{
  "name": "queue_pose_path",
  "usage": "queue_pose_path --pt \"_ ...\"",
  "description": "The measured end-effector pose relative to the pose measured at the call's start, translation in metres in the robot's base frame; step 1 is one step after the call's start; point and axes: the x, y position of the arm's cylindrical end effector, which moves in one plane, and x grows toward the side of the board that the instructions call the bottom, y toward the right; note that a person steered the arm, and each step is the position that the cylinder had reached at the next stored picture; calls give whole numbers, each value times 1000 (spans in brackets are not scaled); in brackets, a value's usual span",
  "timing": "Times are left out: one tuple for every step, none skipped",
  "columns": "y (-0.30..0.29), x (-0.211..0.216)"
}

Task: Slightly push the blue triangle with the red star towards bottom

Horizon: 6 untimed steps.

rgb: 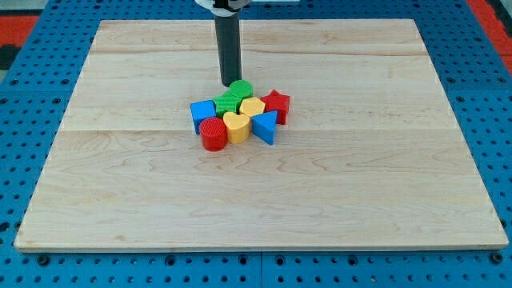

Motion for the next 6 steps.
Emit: queue_pose_path --pt "0 6" --pt "0 38" --pt "8 39" --pt "21 -5" --pt "67 8" --pt "67 47"
